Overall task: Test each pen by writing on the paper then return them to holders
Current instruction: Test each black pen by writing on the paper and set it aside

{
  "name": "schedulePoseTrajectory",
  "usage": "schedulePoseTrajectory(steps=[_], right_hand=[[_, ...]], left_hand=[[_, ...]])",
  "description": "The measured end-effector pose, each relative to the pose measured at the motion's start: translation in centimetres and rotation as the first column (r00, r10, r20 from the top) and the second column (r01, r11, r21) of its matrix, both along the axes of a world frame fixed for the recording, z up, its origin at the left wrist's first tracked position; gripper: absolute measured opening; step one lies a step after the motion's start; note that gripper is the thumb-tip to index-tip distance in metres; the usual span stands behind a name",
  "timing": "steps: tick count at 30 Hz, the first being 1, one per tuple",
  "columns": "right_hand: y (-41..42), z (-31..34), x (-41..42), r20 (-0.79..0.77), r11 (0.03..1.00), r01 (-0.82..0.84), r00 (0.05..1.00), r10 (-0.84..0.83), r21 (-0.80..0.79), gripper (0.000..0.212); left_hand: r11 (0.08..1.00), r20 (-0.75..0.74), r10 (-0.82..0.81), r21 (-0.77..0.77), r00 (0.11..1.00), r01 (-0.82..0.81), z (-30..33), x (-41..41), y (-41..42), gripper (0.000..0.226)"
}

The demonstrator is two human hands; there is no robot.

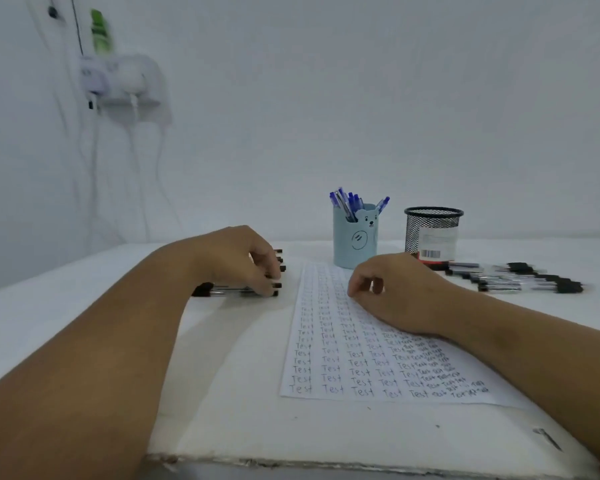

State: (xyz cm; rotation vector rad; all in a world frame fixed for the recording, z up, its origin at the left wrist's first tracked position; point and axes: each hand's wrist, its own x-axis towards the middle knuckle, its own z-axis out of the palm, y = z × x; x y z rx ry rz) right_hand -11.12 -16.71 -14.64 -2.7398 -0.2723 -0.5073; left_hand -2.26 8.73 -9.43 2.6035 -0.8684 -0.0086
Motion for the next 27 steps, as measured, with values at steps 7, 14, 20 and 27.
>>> schedulePoseTrajectory(steps=[7,14,20,27], right_hand=[[-0.1,0.2,-0.3,-0.025,0.998,0.005,1.000,-0.004,0.066,0.010],[-0.3,0.4,-0.8,-0.024,0.994,0.015,1.000,-0.012,0.112,0.010],[-0.4,0.7,-1.3,-0.019,0.982,0.021,1.000,-0.018,0.189,0.013],[-0.2,0.7,-1.5,-0.036,0.977,0.017,0.999,-0.010,0.214,0.012]], left_hand=[[0.996,0.079,0.014,0.086,0.997,-0.020,-0.6,0.1,-0.4,0.009],[0.997,0.150,0.016,-0.072,0.989,-0.005,-0.5,0.0,-0.8,0.010],[0.620,0.022,-0.098,-0.781,0.995,0.078,0.2,-1.5,-3.0,0.018],[-0.013,-0.361,-0.575,-0.893,0.734,-0.450,-0.7,-1.7,-5.4,0.035]])
